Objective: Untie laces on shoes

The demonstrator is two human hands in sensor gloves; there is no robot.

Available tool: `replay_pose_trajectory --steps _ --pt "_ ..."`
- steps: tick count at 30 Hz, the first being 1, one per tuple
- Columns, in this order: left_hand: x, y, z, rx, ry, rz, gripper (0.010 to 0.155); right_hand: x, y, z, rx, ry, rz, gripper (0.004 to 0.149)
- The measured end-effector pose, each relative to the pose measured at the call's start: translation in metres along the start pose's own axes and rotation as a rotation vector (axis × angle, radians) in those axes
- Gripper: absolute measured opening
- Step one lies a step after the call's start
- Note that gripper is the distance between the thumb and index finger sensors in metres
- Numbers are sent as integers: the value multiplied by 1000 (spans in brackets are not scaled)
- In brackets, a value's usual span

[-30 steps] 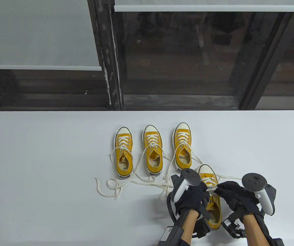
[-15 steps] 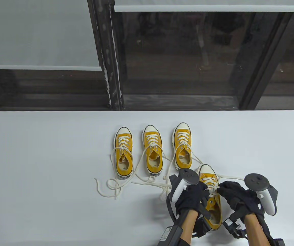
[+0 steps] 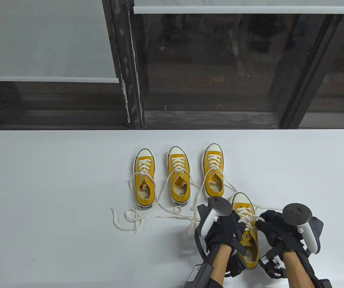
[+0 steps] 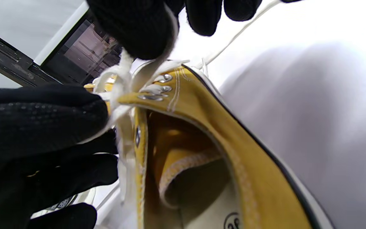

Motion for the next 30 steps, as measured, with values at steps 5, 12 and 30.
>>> replay_pose_trajectory --steps 5,12,30 --pt "6 3 9 -106 -36 50 32 4 10 -13 228 110 108 29" --pt "8 8 16 -249 -139 132 45 15 18 -31 333 37 156 35" --pt "28 19 60 -329 118 170 54 34 32 -61 322 -286 84 38"
Point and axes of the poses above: the tracker on the back of each hand, its own x axis roughly to the little-finger side, its own y axis roughly from the fingertips to the wrist, z = x × y, the point moved 3 cm from there along -y, roughly from the wrist to the fingertips, and after that the axes turned 12 degrees about -x, right-handed, at the moved point
